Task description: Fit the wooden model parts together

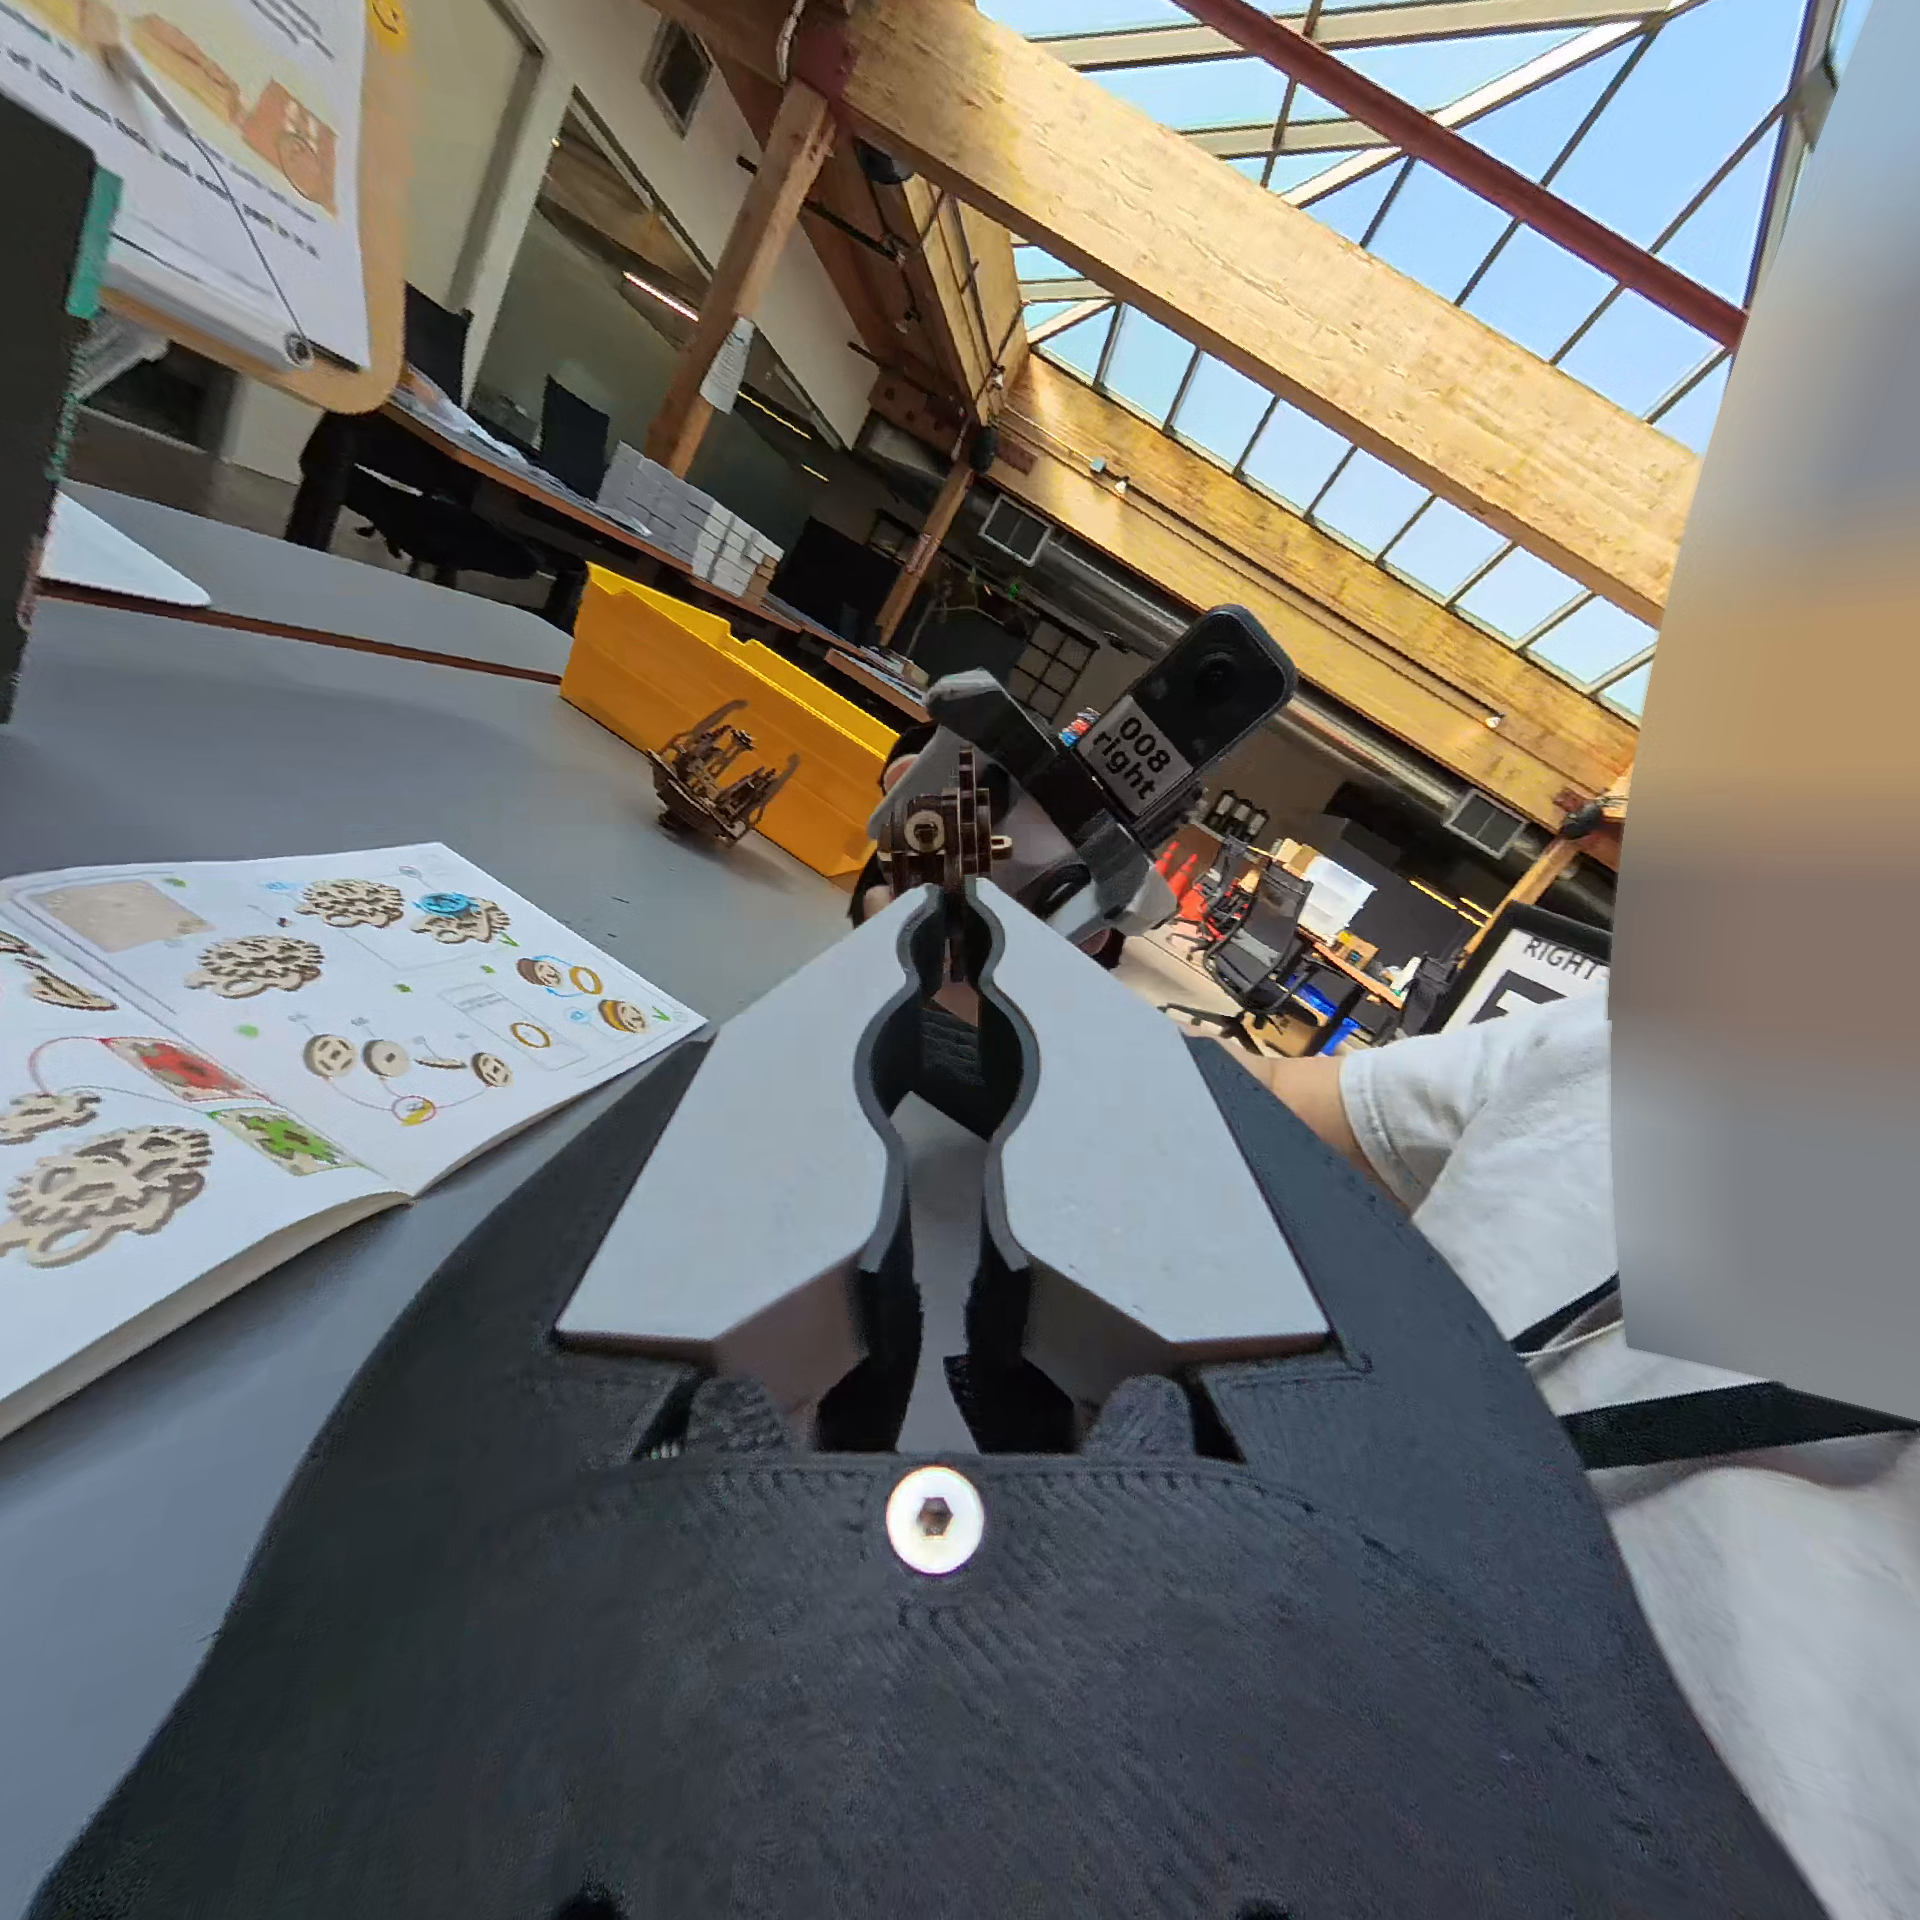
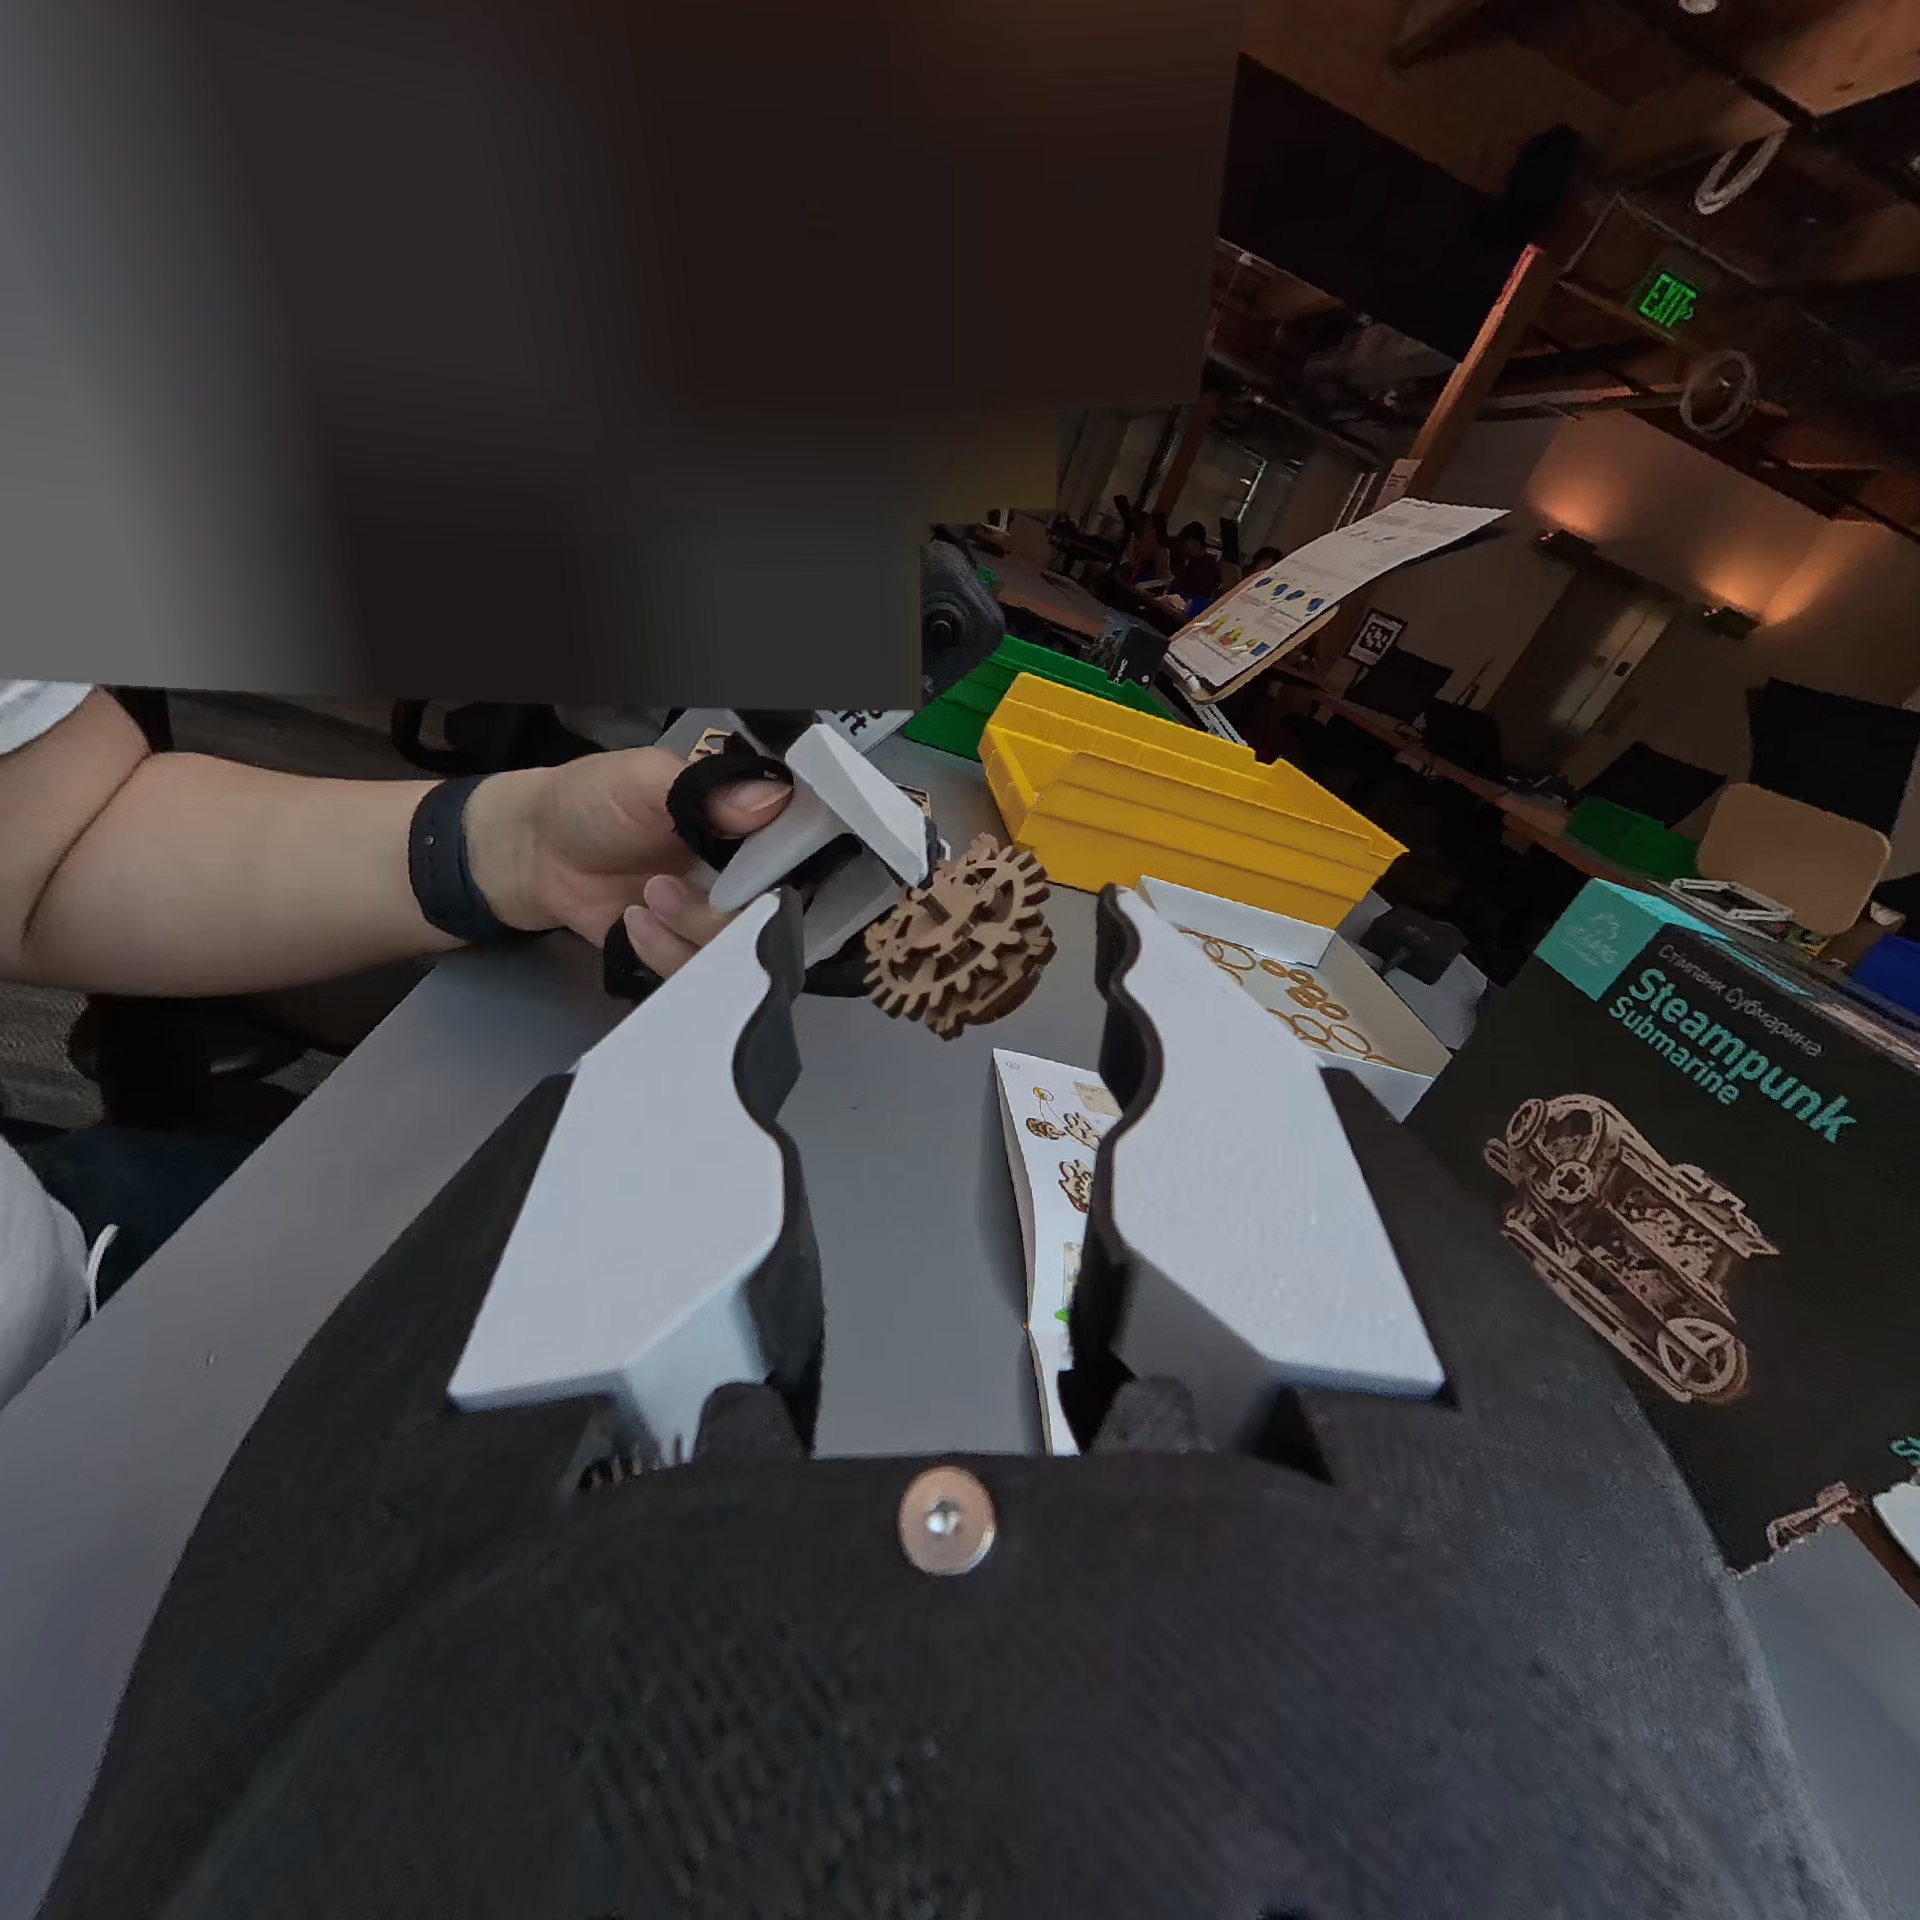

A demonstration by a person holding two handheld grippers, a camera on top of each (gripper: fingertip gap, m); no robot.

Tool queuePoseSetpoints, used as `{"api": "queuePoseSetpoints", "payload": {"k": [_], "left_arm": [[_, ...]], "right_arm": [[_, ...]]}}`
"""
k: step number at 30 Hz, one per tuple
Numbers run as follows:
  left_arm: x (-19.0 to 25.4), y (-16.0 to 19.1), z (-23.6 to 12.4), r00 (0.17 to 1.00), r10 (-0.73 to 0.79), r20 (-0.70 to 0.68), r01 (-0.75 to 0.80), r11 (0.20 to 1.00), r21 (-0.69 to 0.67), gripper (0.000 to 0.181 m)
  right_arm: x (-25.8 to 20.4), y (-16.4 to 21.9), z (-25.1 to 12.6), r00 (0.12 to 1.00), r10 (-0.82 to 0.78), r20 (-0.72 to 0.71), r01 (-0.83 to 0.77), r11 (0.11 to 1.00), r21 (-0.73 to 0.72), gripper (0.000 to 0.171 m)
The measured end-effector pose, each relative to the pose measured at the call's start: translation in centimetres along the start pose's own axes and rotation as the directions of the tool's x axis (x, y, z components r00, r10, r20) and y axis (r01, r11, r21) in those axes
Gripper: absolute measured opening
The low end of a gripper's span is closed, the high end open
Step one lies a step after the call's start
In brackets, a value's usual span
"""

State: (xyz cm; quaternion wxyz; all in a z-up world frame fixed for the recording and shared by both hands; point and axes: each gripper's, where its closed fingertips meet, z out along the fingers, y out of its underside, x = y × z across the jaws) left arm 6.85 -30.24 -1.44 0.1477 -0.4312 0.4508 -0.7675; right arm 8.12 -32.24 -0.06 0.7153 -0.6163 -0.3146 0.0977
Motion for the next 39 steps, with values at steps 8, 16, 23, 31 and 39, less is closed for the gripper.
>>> {"api": "queuePoseSetpoints", "payload": {"k": [8, 16, 23, 31, 39], "left_arm": [[-2.4, -2.1, -1.7, 0.821, 0.338, 0.46, -0.399, 0.916, 0.038, 0.0], [-1.9, -1.8, -0.4, 0.592, 0.58, 0.56, -0.618, 0.772, -0.146, 0.0], [-2.0, -0.9, 0.5, 0.499, 0.668, 0.552, -0.67, 0.701, -0.243, 0.0], [-2.3, -0.2, 1.0, 0.428, 0.725, 0.539, -0.689, 0.648, -0.325, 0.001], [-3.4, 0.7, 1.1, 0.453, 0.704, 0.547, -0.62, 0.689, -0.374, 0.0]], "right_arm": [[2.9, 0.0, 0.2, 0.77, 0.62, -0.149, -0.623, 0.781, 0.029, 0.009], [2.7, 2.8, 1.2, 0.422, 0.906, -0.034, -0.904, 0.423, 0.067, 0.011], [3.1, 3.3, 0.8, 0.22, 0.972, 0.081, -0.973, 0.212, 0.094, 0.009], [3.3, 4.0, 0.6, 0.15, 0.983, 0.105, -0.986, 0.141, 0.09, 0.002], [3.4, 5.1, 0.2, 0.411, 0.906, -0.1, -0.91, 0.414, 0.011, 0.002]]}}
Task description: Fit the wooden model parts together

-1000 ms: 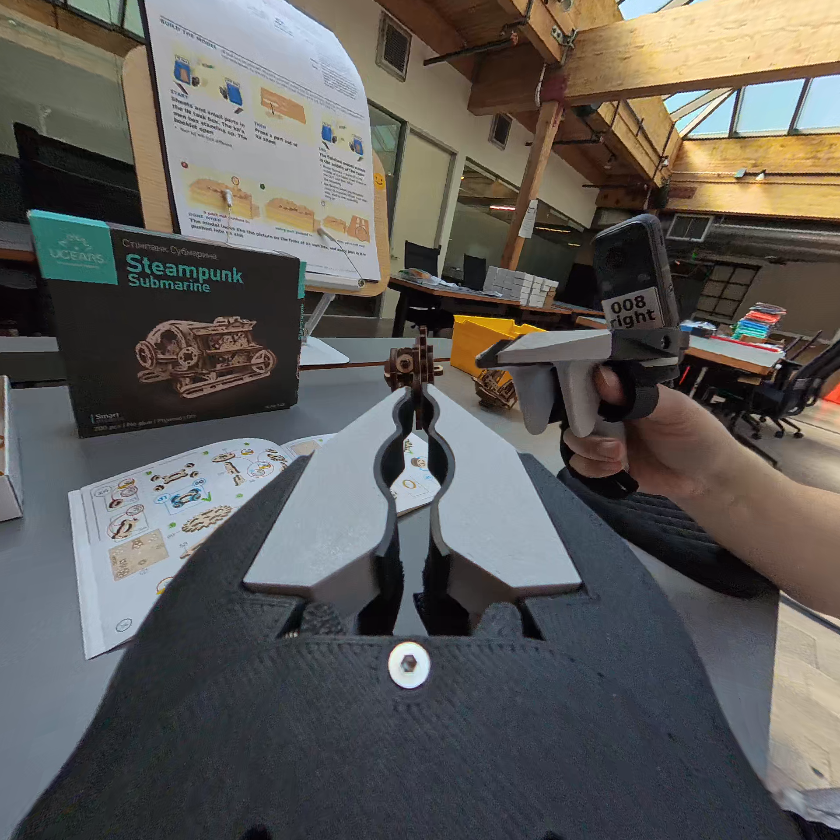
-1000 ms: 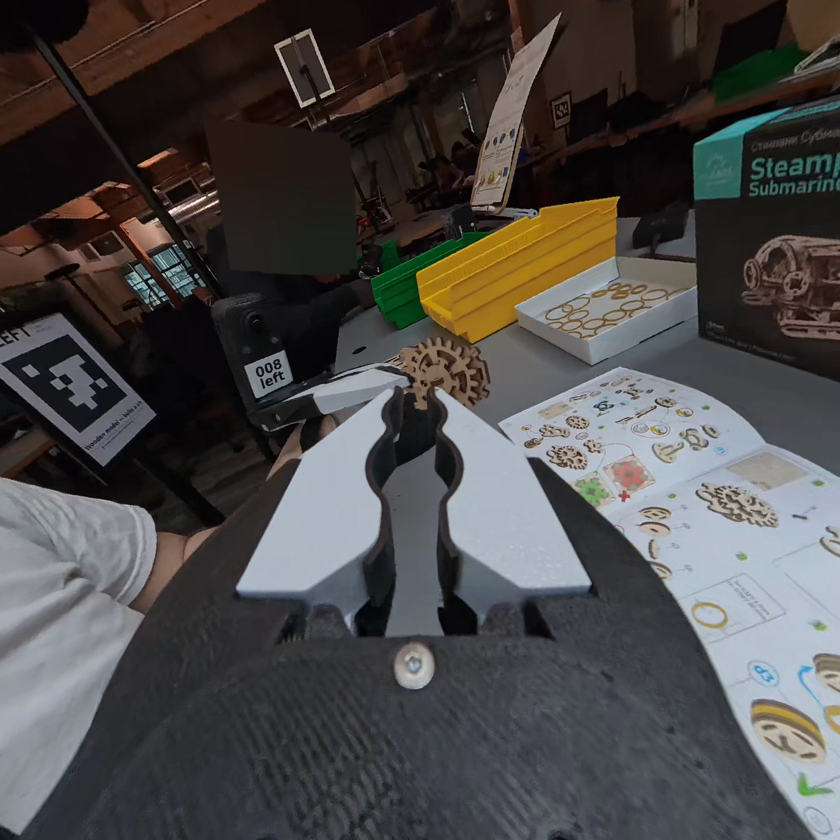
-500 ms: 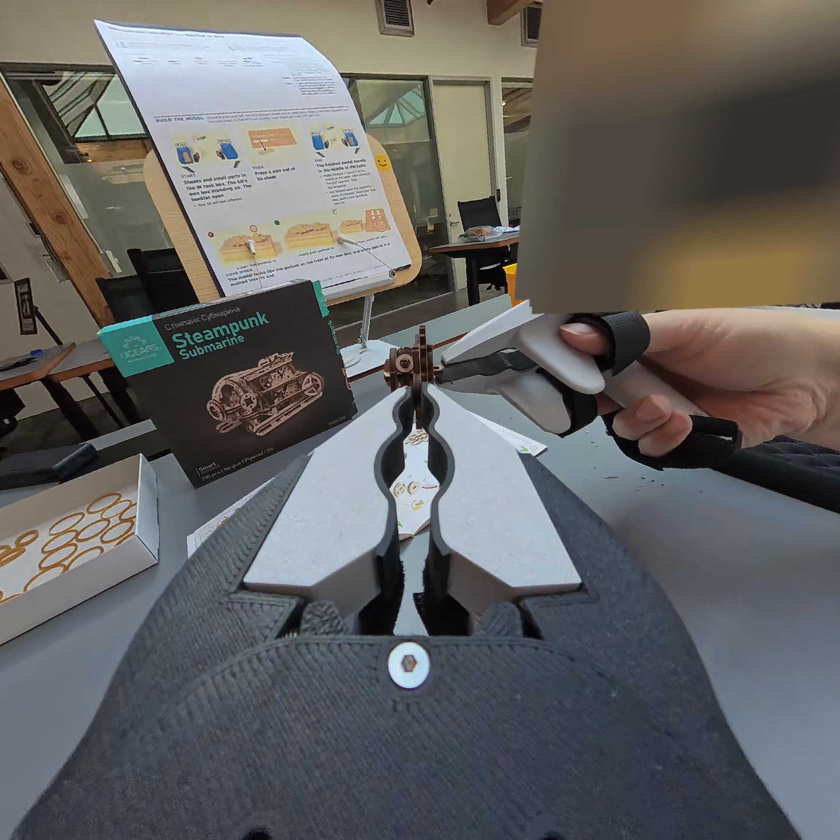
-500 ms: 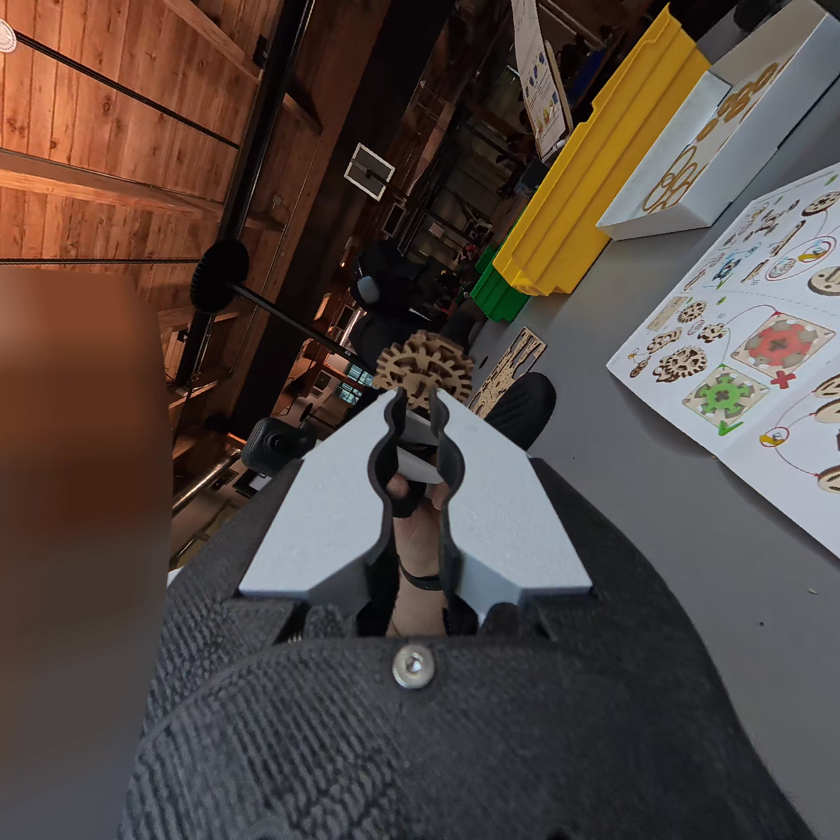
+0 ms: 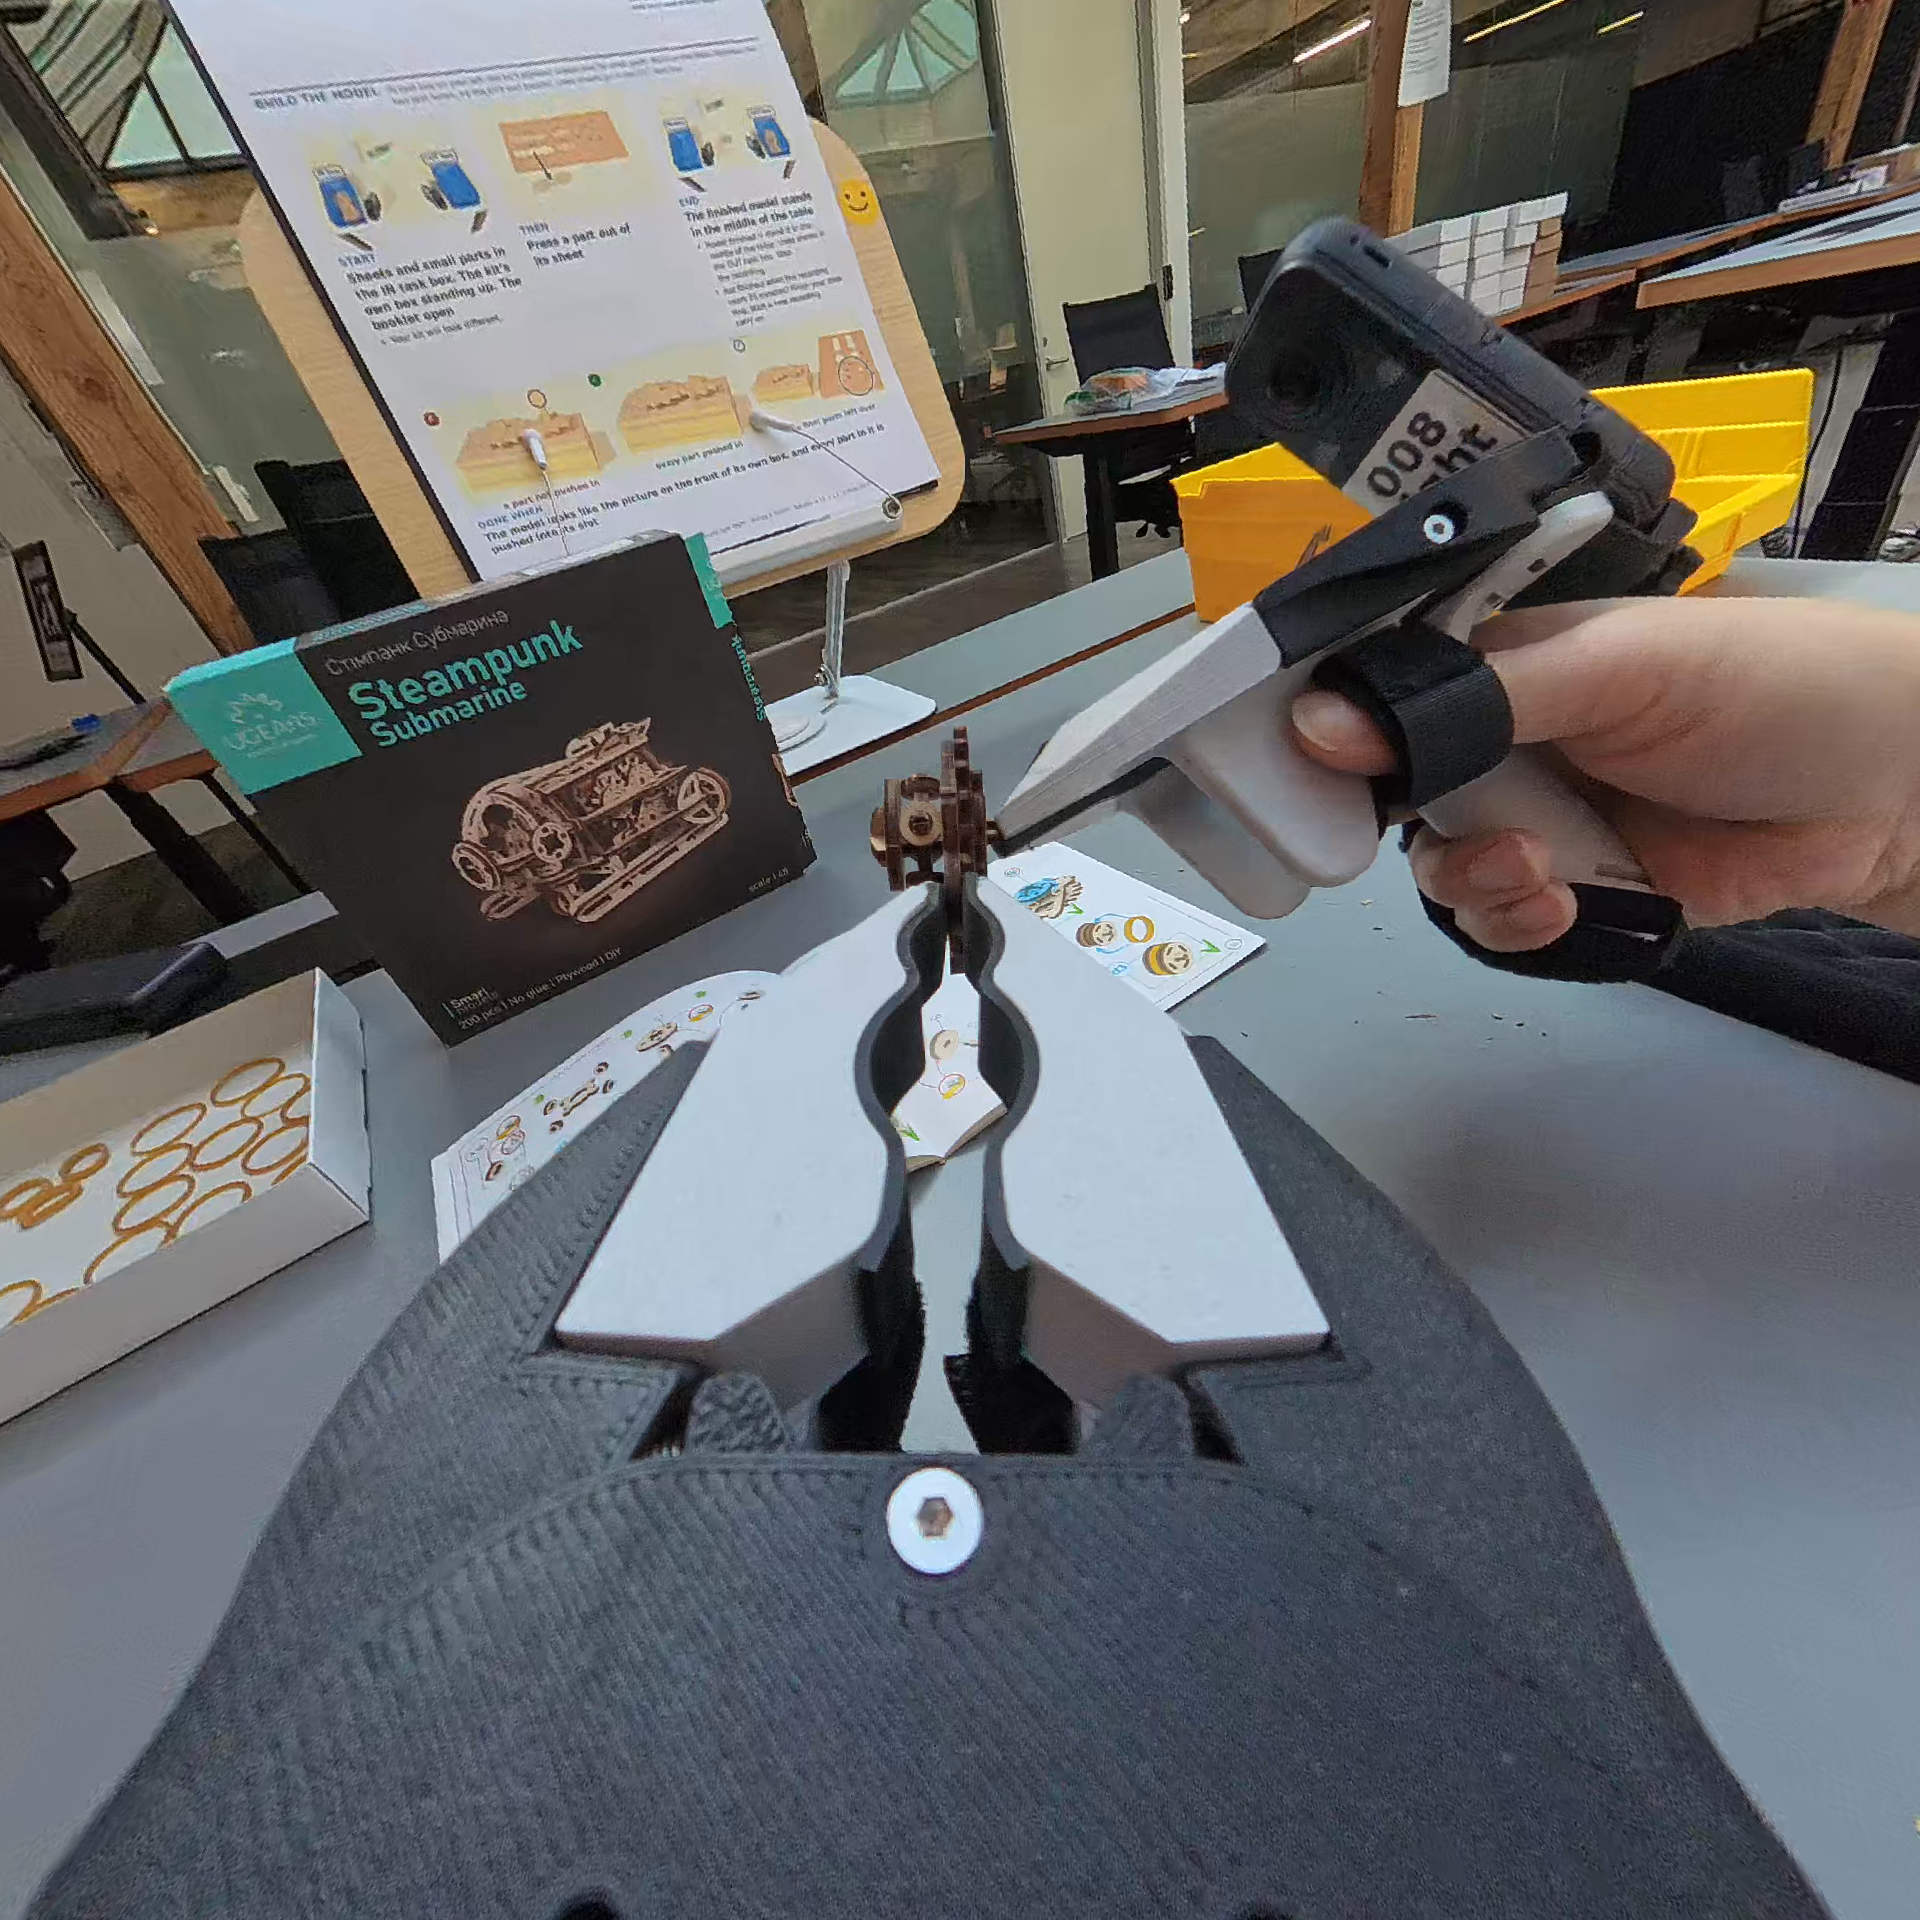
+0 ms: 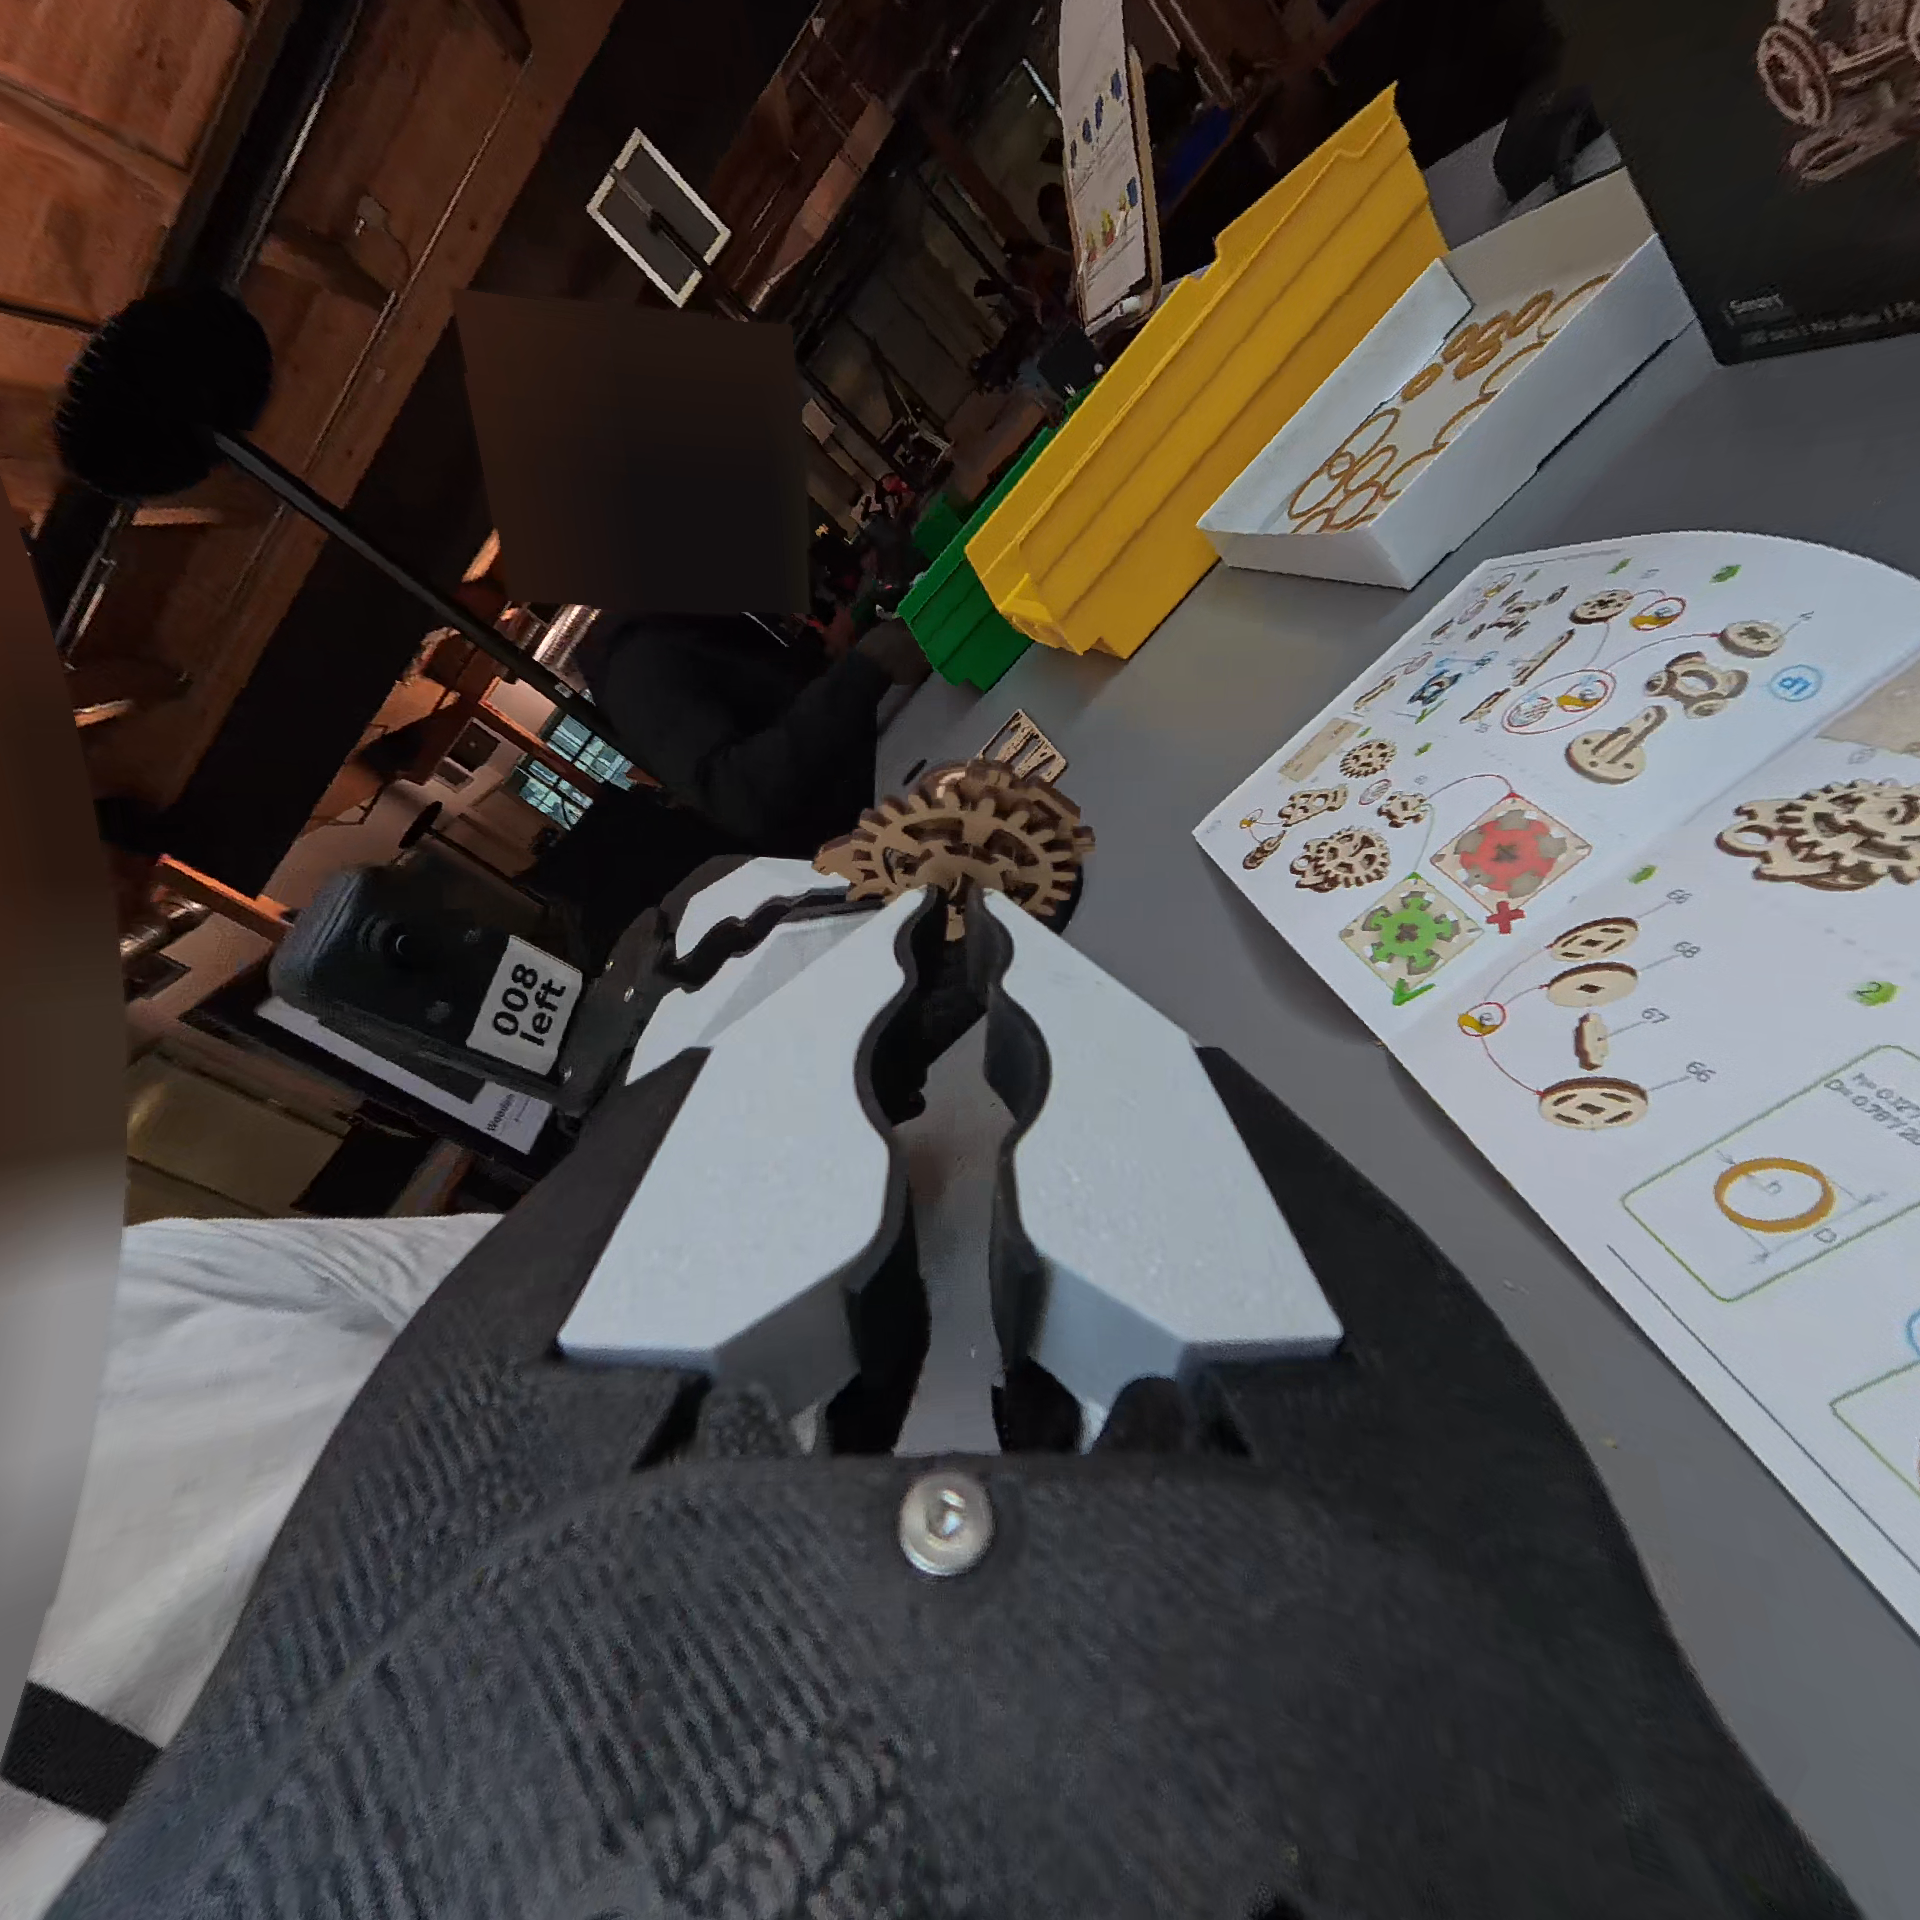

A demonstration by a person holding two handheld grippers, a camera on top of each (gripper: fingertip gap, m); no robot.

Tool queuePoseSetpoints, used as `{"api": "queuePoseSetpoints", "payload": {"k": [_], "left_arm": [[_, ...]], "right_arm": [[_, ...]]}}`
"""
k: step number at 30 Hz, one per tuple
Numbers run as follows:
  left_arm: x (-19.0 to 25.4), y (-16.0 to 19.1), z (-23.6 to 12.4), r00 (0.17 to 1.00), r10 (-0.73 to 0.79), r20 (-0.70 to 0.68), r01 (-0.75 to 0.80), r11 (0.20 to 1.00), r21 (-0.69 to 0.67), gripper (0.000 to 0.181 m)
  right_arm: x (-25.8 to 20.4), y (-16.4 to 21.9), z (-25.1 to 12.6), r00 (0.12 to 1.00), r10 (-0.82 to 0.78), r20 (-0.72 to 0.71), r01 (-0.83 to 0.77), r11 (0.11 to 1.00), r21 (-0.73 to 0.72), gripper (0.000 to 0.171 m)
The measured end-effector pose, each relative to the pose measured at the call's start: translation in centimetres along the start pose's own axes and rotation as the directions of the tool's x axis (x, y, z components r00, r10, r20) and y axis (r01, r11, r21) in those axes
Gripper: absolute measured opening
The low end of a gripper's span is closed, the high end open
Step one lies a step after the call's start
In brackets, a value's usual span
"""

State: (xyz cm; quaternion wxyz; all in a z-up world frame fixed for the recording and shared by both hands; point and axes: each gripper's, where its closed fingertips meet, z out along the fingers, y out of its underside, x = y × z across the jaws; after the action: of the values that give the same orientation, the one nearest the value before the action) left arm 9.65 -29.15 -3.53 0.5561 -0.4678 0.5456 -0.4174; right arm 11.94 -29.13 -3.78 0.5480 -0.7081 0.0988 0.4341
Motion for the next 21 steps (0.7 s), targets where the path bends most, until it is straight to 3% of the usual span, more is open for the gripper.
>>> {"api": "queuePoseSetpoints", "payload": {"k": [4, 7, 10, 12, 15, 21], "left_arm": [[0.1, 0.5, 0.3, 0.998, -0.05, -0.024, 0.049, 0.998, -0.03, 0.0], [0.2, 0.5, 0.3, 0.999, -0.047, -0.025, 0.047, 0.998, -0.03, 0.0], [0.4, -0.3, -0.1, 0.999, -0.027, -0.033, 0.028, 1.0, 0.014, 0.001], [0.6, -0.3, 0.0, 1.0, 0.006, -0.024, -0.006, 1.0, 0.012, 0.001], [0.8, -0.4, 0.1, 0.998, 0.07, -0.002, -0.07, 0.997, 0.017, 0.001], [0.9, -1.1, 0.0, 0.994, 0.112, 0.004, -0.112, 0.992, 0.05, 0.001]], "right_arm": [[0.6, 0.4, -0.2, 0.961, -0.238, -0.14, 0.226, 0.97, -0.093, 0.002], [0.7, 0.5, -0.2, 0.927, -0.326, -0.185, 0.306, 0.943, -0.128, 0.002], [-0.3, 0.1, -0.3, 0.996, -0.085, -0.039, 0.084, 0.996, -0.026, 0.002], [-0.2, 0.0, -0.3, 0.991, 0.115, 0.071, -0.116, 0.993, 0.012, 0.001], [-0.2, -0.1, -0.4, 0.942, 0.287, 0.176, -0.296, 0.955, 0.029, 0.001], [-0.9, -0.5, -0.8, 0.802, 0.481, 0.355, -0.519, 0.855, 0.012, 0.001]]}}
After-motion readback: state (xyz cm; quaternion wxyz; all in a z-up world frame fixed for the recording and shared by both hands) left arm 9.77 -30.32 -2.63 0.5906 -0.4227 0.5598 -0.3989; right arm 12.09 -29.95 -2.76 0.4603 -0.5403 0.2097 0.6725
